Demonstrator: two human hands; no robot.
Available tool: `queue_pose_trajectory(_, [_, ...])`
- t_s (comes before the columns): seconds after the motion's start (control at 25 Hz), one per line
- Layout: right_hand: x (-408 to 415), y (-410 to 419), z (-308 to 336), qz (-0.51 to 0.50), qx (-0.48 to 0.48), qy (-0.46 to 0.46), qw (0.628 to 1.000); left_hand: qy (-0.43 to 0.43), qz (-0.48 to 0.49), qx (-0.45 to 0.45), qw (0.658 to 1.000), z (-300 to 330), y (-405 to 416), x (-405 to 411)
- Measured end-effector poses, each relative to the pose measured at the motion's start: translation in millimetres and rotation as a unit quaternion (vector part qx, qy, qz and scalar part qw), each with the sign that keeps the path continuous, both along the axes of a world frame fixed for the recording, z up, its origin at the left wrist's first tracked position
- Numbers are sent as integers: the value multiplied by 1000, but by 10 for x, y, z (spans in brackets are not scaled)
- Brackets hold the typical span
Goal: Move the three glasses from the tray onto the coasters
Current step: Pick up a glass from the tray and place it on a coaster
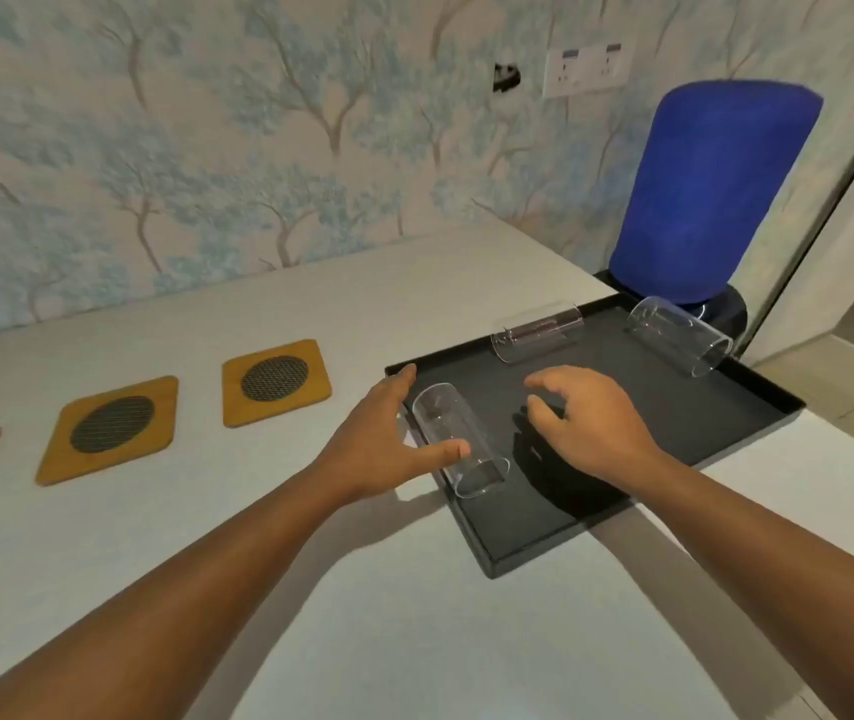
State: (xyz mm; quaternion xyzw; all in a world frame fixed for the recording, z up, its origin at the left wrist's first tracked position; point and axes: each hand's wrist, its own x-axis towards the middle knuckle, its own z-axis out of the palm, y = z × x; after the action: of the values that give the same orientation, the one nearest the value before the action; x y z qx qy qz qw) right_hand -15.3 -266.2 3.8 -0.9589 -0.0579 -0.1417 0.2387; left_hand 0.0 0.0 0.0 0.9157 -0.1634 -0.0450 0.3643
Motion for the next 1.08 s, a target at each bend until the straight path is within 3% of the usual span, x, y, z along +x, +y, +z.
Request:
queue_pose_trajectory(0.16, [85, -36, -311, 53, 5, 61, 997, 64, -20, 4, 998, -218, -104, 73])
queue_pose_trajectory(0.4, [188, -38, -558, 66, -109, 130, 983, 48, -19, -13, 999, -328, -152, 114])
queue_pose_trajectory(0.6, [166, -33, -518, 68, -106, 142, 982, 4, -35, -31, 999, -293, -211, 65])
queue_pose_trajectory(0.68, [145, -16, -444, 72, -35, 132, 988, -35, -45, -34, 998, -246, -240, 38])
queue_pose_trajectory(0.76, [122, 12, -354, 88, 95, 125, 984, -67, -49, -37, 996, -193, -263, 28])
queue_pose_trajectory(0.92, [83, 118, -162, 157, 373, 239, 883, -87, -70, -42, 993, -120, -313, 12])
queue_pose_trajectory(1.08, [130, 166, -94, 170, 450, 272, 834, -96, -108, -43, 989, -114, -358, -31])
